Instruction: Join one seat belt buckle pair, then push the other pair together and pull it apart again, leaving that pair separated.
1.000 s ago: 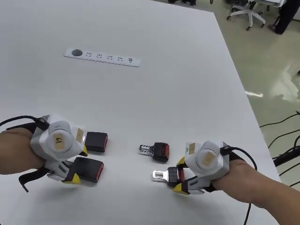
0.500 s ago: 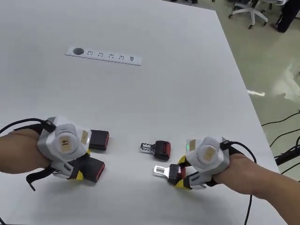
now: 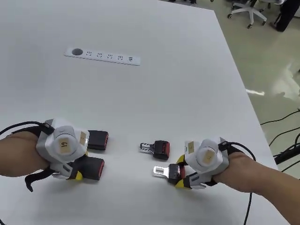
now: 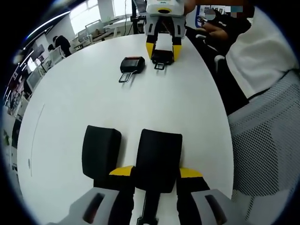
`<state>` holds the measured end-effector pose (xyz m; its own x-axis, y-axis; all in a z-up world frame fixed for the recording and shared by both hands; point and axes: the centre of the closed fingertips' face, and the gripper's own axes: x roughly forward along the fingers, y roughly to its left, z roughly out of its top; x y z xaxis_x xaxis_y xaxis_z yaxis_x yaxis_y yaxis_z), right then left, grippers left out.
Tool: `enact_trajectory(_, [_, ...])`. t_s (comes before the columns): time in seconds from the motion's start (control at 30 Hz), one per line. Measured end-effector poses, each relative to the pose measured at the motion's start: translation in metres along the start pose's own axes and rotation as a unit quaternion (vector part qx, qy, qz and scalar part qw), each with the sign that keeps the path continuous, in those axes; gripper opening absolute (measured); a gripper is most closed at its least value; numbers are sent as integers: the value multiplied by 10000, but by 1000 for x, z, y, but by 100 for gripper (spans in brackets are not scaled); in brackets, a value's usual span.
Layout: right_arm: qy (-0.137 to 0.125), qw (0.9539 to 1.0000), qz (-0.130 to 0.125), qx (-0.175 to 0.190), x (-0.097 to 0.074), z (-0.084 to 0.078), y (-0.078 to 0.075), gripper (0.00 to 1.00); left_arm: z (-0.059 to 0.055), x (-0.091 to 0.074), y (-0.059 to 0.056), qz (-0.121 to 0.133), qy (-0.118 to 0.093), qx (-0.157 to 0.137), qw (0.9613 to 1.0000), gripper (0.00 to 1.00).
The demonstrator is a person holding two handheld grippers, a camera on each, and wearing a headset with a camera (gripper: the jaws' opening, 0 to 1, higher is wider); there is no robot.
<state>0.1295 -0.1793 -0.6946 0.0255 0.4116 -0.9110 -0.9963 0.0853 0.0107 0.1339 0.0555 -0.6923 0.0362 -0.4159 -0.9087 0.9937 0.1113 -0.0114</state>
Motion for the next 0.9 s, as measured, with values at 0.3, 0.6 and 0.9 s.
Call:
enact_trajectory(0.3, [-6,10000,14,-24,1,2,-2,33,3,-2,-3,45,2,-91,9999,34])
enact_trajectory(0.6, [-109,9997,-27,197,3,7,-4,33,3,-1,-2,70,-41,-167,9998,34])
enact_trajectory(0.9, [-234,9996,-31,125,15,29,2,33,6,-3,-5,44,-23,-104,9999,34])
